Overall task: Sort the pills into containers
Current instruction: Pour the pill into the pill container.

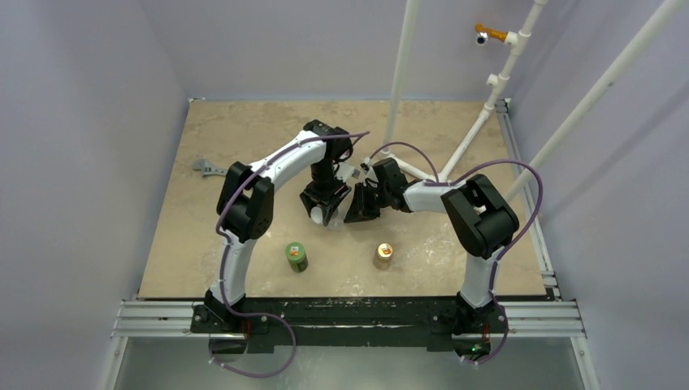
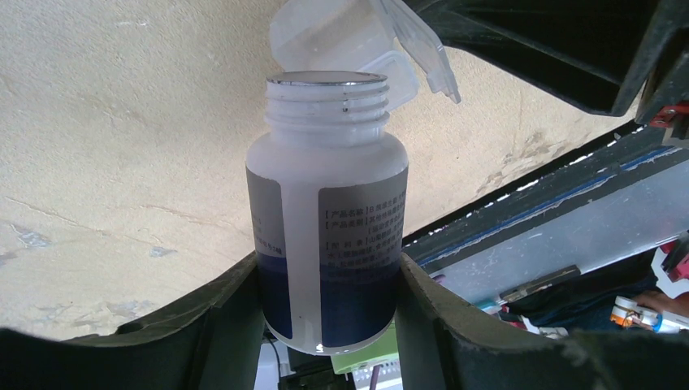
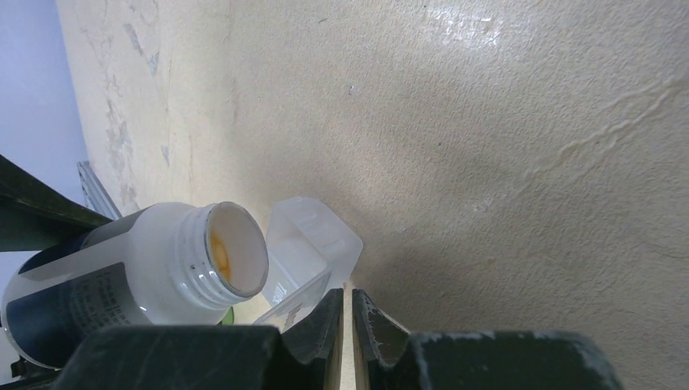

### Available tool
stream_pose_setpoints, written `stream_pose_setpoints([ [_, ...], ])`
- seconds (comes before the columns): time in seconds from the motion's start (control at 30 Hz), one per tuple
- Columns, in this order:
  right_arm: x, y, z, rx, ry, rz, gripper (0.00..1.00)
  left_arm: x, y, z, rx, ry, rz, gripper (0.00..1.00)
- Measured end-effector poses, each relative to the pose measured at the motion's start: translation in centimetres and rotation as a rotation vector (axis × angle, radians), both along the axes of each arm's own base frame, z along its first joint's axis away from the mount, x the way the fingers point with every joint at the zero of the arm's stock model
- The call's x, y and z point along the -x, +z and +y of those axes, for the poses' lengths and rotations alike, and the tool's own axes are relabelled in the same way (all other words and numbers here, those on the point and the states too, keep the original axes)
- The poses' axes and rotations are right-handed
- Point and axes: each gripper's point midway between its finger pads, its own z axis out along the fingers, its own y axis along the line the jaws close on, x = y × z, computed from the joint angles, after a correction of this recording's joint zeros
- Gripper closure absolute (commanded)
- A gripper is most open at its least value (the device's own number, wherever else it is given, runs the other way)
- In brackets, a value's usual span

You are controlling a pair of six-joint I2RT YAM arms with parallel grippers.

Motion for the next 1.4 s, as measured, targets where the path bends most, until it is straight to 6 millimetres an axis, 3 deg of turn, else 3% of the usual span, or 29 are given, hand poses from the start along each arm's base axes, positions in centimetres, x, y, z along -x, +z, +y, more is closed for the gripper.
stream_pose_setpoints([
  [0.4, 0.1, -0.1, -0.1, 0.006, 0.003, 0.002, 0.91, 1.1, -0.7, -0.1, -0.003, -0.009, 0.036, 1.00],
  [1.4, 0.3, -0.4, -0.4, 0.022, 0.000, 0.015, 0.91, 1.1, -1.0, -0.5, -0.008, -0.015, 0.026, 1.00],
])
